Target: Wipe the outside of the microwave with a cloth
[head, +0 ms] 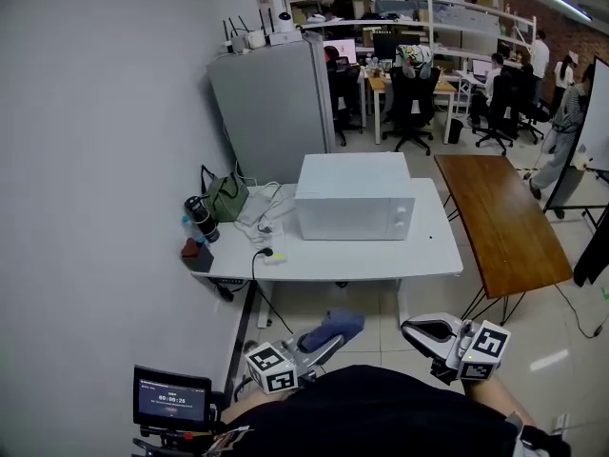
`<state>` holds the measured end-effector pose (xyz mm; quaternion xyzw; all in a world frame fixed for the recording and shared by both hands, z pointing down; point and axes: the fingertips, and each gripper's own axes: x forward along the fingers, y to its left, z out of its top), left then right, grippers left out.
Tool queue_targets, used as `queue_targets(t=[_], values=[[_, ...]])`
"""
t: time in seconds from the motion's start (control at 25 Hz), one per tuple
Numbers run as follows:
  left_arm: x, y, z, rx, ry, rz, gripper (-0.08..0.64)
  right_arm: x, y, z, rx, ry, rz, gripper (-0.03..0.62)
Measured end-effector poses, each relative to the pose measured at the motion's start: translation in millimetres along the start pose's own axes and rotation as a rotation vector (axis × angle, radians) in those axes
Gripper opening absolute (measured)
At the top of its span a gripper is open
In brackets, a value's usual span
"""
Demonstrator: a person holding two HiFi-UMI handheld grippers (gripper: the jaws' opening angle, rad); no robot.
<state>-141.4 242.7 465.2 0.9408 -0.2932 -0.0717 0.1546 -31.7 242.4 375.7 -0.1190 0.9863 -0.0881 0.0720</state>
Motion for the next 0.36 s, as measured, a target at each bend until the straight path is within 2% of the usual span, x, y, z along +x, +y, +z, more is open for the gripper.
queue_targets(t=[0.2,0.36], values=[[-12,-5,12,0.015,-0.013,0.020,0.061,6,8,-9,-0.038,0.052,0.004,0.005],[-17,-2,14,0.033,-0.057,0.001,0.061,6,10,-13,-0.081,0.085,-0.003,0.005]])
